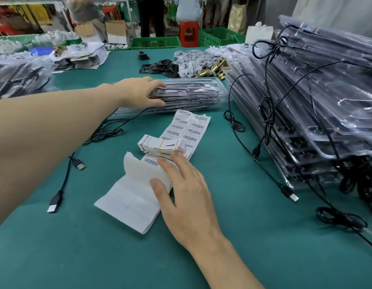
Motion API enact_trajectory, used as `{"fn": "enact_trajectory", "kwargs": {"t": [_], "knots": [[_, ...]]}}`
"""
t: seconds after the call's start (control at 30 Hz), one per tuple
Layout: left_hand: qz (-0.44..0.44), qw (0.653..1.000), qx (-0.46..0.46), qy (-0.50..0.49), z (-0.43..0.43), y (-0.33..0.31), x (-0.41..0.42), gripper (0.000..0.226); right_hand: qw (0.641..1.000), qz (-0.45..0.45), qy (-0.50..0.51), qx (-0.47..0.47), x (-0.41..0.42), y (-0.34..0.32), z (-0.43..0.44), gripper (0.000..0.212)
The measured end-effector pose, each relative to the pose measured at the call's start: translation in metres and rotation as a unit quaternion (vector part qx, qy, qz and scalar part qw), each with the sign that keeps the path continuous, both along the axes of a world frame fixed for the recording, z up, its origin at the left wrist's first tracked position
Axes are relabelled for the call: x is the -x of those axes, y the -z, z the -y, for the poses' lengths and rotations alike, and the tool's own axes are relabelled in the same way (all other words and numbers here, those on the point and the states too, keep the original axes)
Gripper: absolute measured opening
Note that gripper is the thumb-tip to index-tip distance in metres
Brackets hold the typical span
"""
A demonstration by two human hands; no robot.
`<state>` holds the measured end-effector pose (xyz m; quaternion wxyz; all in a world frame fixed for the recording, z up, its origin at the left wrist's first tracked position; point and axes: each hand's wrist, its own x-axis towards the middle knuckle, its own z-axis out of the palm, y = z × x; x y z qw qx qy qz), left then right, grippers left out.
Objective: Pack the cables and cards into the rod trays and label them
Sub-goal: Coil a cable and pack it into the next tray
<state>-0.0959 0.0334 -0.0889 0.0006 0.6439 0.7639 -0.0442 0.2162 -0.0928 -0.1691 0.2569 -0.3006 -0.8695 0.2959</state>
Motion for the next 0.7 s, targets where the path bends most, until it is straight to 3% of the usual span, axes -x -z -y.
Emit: {"fn": "enact_trajectory", "kwargs": {"t": [0.2,0.37,0.53,0.7], "knots": [[-0.071,0.996,0.012,0.058,-0.002,-0.009,-0.003,0.048,1.000,0.001,-0.001,-0.001,0.000,0.000,-0.001,0.051],[-0.100,0.992,0.011,0.073,-0.009,-0.013,-0.011,0.053,1.000,-0.003,0.003,0.000,0.001,0.002,0.000,0.053],[-0.091,0.994,-0.056,0.019,-0.007,-0.012,-0.014,0.054,1.000,-0.007,0.007,-0.002,0.002,0.003,-0.001,0.059],[-0.101,0.987,-0.118,0.034,-0.007,-0.001,-0.012,0.050,1.000,-0.006,0.006,-0.001,0.003,0.004,-0.001,0.058]]}}
